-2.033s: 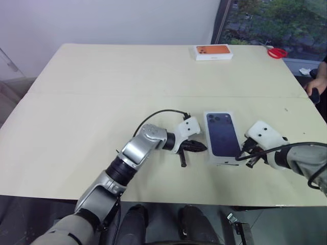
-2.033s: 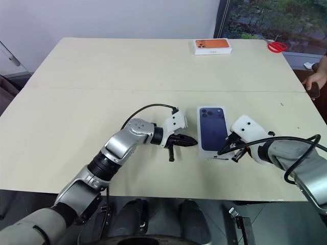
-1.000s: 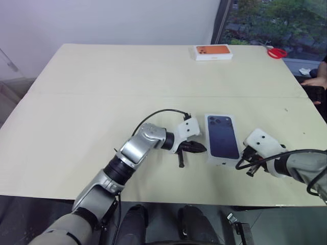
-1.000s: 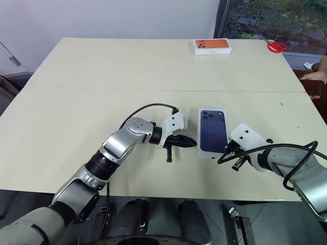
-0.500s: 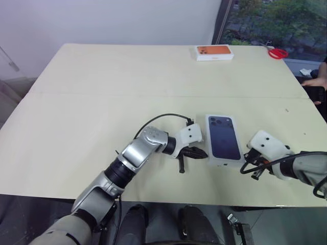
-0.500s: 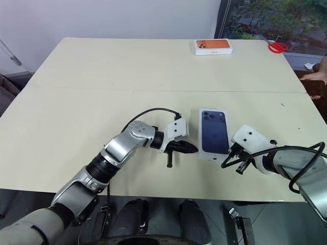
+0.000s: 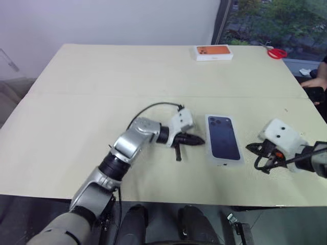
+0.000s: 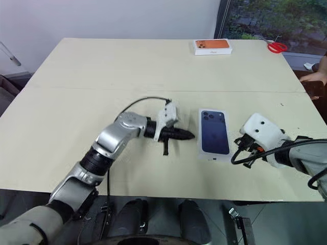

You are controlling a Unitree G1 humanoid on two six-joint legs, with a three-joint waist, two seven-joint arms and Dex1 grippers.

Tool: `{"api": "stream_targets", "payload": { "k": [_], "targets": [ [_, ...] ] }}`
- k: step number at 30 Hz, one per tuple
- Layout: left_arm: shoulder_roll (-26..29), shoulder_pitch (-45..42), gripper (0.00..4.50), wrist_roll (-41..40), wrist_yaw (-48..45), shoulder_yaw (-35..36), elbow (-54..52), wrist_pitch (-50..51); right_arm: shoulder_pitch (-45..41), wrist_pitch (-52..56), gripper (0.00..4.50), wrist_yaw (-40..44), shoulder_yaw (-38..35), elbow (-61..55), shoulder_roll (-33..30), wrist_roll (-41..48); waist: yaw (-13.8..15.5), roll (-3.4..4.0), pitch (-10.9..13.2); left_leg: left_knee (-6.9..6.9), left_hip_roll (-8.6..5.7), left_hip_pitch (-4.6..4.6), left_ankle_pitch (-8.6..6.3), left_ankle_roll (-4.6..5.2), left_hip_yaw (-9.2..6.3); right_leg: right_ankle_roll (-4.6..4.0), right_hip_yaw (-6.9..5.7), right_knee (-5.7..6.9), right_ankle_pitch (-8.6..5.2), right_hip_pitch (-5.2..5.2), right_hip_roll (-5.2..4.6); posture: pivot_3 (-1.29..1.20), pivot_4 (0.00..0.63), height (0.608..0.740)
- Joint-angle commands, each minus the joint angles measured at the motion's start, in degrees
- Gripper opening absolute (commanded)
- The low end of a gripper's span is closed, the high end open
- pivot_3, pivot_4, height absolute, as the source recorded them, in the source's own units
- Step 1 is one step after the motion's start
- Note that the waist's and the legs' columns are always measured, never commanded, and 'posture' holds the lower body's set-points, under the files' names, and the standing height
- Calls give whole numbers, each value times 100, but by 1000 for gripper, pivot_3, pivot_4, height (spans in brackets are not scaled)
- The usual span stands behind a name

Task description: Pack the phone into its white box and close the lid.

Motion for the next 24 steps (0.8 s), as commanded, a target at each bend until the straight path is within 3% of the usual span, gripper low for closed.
{"api": "stream_targets", "payload": {
  "k": [1, 10, 18, 24],
  "targets": [
    [-393, -359, 0, 209, 458, -41, 559, -44, -103, 38, 67, -232, 240, -117, 133, -31, 47, -1, 0, 0, -1, 5, -1, 1, 1, 0, 0, -4, 0, 5, -1, 0, 150, 732],
    [-1046, -1044, 0, 1221, 862, -725, 2673, -413, 202, 234, 67, -629, 837, -97, 371, -144, 75, -2, 0, -3, -3, 13, -3, 4, 1, 1, 1, -3, -1, 7, 2, 0, 150, 732],
    [-1175, -987, 0, 1392, 832, -649, 3035, -613, 461, 181, 67, -845, 1035, -95, 497, -262, 85, -43, -27, -7, -2, 56, -6, 8, -1, 3, 0, -13, -3, 58, 1, 0, 150, 732],
    [-995, -799, 0, 966, 923, 134, 2460, -832, 31, 66, 67, -928, 777, -40, 748, -158, 47, -47, -30, -7, 0, 58, -6, 8, -2, 3, 0, -9, -3, 57, 2, 0, 150, 732]
  ]
}}
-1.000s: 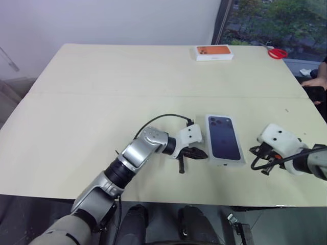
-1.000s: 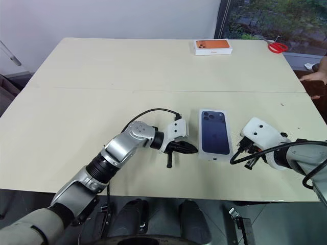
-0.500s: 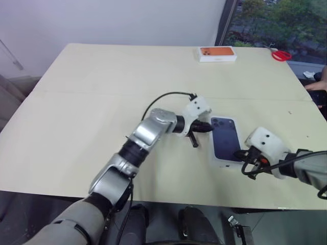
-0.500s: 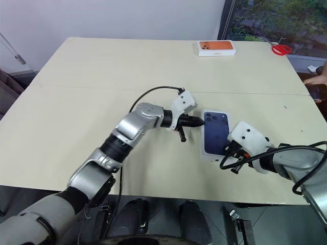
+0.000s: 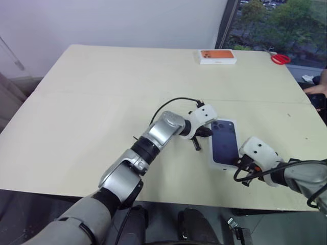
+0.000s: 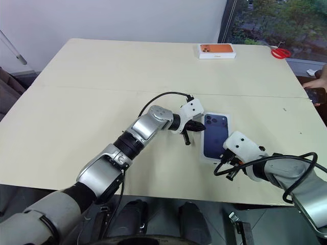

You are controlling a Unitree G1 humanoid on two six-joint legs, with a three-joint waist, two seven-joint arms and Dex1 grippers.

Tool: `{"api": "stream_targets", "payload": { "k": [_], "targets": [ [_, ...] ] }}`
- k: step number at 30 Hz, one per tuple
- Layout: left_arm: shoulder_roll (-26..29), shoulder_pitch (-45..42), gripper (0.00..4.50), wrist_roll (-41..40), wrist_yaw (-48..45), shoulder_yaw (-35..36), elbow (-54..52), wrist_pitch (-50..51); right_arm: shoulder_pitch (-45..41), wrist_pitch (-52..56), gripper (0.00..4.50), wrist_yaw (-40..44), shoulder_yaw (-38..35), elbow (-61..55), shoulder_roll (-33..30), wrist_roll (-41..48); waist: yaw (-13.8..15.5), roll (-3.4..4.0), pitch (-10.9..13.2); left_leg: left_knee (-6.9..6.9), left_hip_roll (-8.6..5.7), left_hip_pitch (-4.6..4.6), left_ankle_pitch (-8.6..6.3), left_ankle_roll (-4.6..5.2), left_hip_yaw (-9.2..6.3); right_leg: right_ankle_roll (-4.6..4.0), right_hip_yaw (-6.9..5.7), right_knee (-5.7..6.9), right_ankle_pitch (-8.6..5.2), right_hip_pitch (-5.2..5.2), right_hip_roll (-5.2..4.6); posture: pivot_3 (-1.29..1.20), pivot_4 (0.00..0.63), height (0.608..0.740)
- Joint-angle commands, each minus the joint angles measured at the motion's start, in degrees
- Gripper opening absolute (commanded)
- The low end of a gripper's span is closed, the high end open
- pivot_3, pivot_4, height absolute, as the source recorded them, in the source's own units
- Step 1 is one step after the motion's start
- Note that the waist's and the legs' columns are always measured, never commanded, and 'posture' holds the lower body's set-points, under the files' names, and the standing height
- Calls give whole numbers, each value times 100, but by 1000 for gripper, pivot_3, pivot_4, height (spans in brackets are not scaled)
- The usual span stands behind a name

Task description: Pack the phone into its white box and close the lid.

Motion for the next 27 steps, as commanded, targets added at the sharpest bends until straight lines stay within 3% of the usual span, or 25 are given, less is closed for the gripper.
{"api": "stream_targets", "payload": {
  "k": [1, 7, 10, 15, 20, 27],
  "targets": [
    [225, 180, 0, -338, 77, 629, -619, -252, -320, -164, 67, -86, -228, 55, 212, 38, -42, 4, 4, -2, 1, -2, 0, 0, 2, 0, 3, 4, 0, -8, 0, 0, 150, 732],
    [1187, 954, 0, -935, -75, 1530, -2228, -242, -998, -1171, 67, -567, -434, 603, 804, -432, -141, 18, 5, -17, 8, -3, 2, -3, 0, -1, 11, 14, 0, -27, 5, 0, 150, 732],
    [1933, 1556, 0, -1036, -70, 1970, -2866, -209, -1375, -1440, 67, -673, -327, 1148, 1158, -468, -128, 20, 3, -16, 8, -2, 2, -3, 2, -1, 9, 12, 0, -23, 3, 0, 150, 732],
    [3144, 2648, 0, -1090, 157, 2906, -3161, -330, -1939, -1824, 67, -519, -343, 2047, 1677, -268, -151, 22, 6, -19, 11, -2, 3, -4, 0, -2, 14, 17, 1, -31, 2, 0, 150, 732],
    [3852, 3518, 0, -1241, 156, 3619, -3307, -402, -2077, -2105, 67, -317, -320, 2592, 1789, -266, -84, 23, 8, -16, 6, -6, 2, -4, 3, -1, 3, 8, 0, -22, -14, 0, 150, 732],
    [4318, 4101, 0, -1658, 215, 4430, -3311, -242, -1957, -2362, 67, 185, -369, 2947, 1615, -178, -134, 23, 8, -17, 8, -6, 2, -4, 4, -2, 1, 10, 0, -25, -12, 0, 150, 732]
  ]
}}
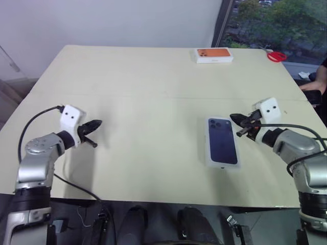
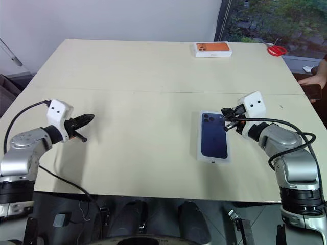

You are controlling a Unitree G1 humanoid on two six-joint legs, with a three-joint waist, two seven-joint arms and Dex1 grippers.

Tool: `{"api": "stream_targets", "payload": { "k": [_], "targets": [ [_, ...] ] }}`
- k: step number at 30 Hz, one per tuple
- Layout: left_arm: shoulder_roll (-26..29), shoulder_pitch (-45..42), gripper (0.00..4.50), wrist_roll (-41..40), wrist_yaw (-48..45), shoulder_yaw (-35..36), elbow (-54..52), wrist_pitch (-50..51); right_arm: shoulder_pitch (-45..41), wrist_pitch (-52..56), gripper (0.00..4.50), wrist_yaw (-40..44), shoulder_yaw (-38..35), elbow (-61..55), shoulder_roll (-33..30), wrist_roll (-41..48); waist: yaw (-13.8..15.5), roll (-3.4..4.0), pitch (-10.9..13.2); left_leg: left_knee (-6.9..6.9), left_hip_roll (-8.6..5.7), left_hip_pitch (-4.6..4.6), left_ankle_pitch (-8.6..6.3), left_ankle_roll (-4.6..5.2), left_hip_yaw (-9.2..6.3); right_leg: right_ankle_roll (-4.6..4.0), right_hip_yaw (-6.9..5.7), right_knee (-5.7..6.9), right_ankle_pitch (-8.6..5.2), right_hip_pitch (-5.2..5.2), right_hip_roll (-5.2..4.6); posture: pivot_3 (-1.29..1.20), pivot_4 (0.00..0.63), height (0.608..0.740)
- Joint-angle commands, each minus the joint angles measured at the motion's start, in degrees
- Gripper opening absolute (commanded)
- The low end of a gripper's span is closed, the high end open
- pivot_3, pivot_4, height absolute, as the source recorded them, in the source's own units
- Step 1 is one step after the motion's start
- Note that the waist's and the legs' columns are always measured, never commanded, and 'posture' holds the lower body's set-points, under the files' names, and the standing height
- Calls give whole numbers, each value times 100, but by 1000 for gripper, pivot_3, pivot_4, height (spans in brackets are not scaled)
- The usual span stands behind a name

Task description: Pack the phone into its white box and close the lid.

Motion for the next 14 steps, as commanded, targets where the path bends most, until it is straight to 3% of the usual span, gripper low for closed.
{"api": "stream_targets", "payload": {
  "k": [1, 14],
  "targets": [
    [302, 63, 0, -341, -25, 558, -142, 58, 10, -159, 67, 254, -158, -25, -155, 112, -14, 1, 0, 0, 1, 0, 0, 0, -1, 0, 0, 0, 0, -1, 1, 0, 150, 732],
    [411, 626, 0, -719, 263, 708, -889, 554, 153, -173, 67, 758, -267, 36, -277, 351, -11, 2, 1, -3, 2, 2, -1, 0, -1, 0, 3, 0, 0, 0, 0, 0, 150, 732]
  ]
}}
